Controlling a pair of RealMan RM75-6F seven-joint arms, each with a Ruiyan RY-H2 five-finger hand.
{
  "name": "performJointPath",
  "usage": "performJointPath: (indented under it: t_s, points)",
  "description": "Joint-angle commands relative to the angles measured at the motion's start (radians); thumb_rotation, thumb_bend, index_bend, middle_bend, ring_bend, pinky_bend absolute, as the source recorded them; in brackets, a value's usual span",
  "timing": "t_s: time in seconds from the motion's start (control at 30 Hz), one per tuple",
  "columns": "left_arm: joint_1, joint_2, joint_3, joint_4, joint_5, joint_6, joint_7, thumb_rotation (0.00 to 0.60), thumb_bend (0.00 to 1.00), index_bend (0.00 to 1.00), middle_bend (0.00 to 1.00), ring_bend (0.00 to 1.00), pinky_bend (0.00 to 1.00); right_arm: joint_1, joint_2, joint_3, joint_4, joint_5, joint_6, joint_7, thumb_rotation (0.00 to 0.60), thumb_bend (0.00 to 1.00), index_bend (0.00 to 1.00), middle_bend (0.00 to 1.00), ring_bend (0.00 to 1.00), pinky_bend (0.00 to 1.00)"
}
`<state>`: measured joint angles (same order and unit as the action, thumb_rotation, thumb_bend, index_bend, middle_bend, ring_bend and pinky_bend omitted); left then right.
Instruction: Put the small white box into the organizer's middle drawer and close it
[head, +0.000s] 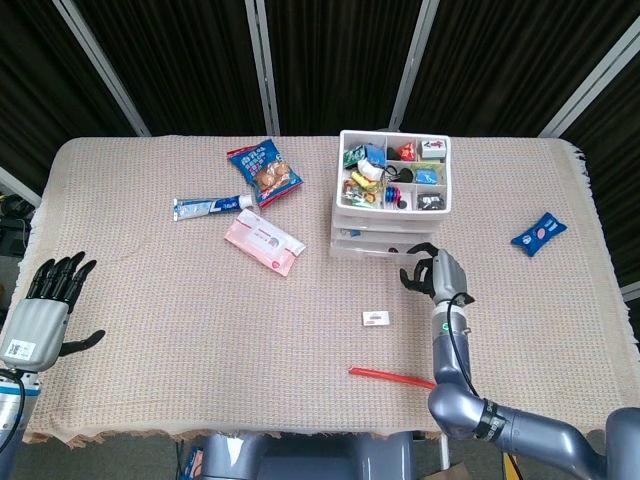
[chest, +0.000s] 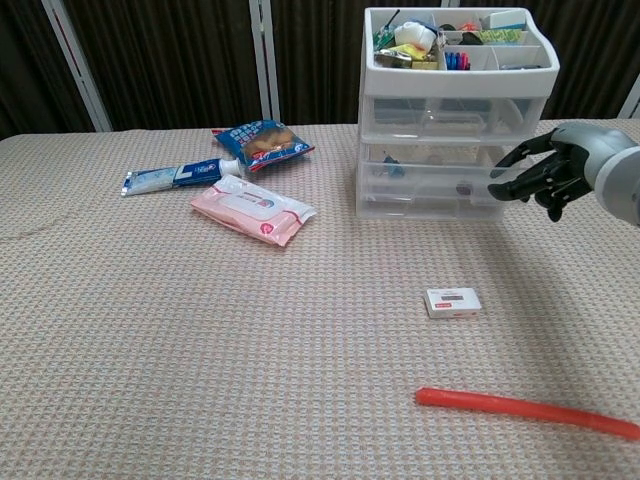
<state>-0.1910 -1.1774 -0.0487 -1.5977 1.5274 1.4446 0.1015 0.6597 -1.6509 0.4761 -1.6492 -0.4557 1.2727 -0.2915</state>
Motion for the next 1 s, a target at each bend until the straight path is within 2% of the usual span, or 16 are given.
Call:
performJointPath:
  t_s: [0.03, 0.47, 0.73, 0.87, 1.0]
  points:
    - [0.001, 0.000, 0.000, 0.000, 0.001, 0.001, 0.002, 0.600, 0.01, 0.02, 0.00, 0.00, 0.00, -0.017, 0.015, -0.010, -0.023, -0.011, 0.006, 0.006, 0.600, 0.28, 0.42, 0.76, 0.80, 0.73]
    - [0.002, -0.004, 0.000, 0.002, 0.003, 0.006, 0.009, 0.600, 0.01, 0.02, 0.00, 0.00, 0.00, -0.079, 0.049, -0.069, -0.111, -0.072, 0.021, 0.032, 0.600, 0.28, 0.41, 0.76, 0.79, 0.73]
    - [0.003, -0.007, -0.002, 0.005, 0.000, 0.009, 0.014, 0.600, 0.01, 0.02, 0.00, 0.00, 0.00, -0.099, 0.068, -0.084, -0.155, -0.119, 0.016, 0.053, 0.600, 0.27, 0.22, 0.76, 0.79, 0.73]
    - [0.003, -0.008, -0.003, 0.006, 0.000, 0.008, 0.013, 0.600, 0.01, 0.02, 0.00, 0.00, 0.00, -0.111, 0.094, -0.087, -0.199, -0.158, 0.025, 0.058, 0.600, 0.25, 0.21, 0.76, 0.79, 0.73]
    - [0.003, -0.008, -0.003, 0.006, 0.002, 0.009, 0.012, 0.600, 0.01, 0.02, 0.00, 0.00, 0.00, -0.136, 0.144, -0.123, -0.273, -0.227, 0.042, 0.045, 0.600, 0.24, 0.20, 0.76, 0.80, 0.73]
